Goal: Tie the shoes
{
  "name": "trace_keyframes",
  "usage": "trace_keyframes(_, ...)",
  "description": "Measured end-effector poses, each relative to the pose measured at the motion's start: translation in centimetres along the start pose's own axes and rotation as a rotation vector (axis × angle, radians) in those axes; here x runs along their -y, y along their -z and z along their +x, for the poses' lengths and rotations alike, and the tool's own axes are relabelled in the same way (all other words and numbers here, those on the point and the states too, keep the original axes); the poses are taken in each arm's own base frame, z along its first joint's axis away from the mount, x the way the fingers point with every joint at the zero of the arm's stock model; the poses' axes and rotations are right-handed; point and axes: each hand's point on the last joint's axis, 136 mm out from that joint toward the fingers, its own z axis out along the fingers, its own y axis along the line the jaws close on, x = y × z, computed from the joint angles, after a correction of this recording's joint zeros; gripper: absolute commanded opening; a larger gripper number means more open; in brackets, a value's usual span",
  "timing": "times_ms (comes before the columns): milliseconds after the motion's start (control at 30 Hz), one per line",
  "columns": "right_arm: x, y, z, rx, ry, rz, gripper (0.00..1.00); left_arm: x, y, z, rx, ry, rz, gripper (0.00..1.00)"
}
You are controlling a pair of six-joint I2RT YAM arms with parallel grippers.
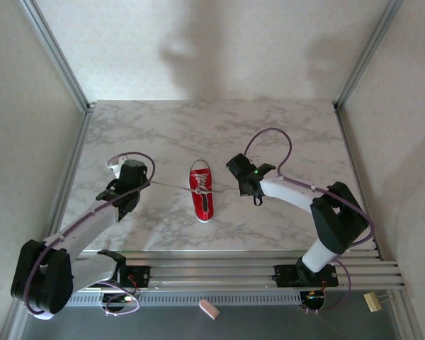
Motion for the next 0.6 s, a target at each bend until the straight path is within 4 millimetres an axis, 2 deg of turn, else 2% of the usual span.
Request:
trace_keyframes(167, 0.3, 0.1, -0.2, 0.005, 0.010, 0.008, 0.00, -3.3, -0.6, 0.0, 0.006, 0.078, -0.082, 0.00)
trace_keyframes(367, 0.6, 1.3, -1.0, 0.041, 0.005, -0.014, 0.00, -6.9, -0.6, -0.6, 0.042, 0.216, -0.185, 0.00)
trace_keyframes(600, 0.1, 1.5, -1.3, 0.047, 0.024, -0.046, 0.00, -10.6, -0.6, -0.9, 0.068, 0.318, -0.319, 0.00)
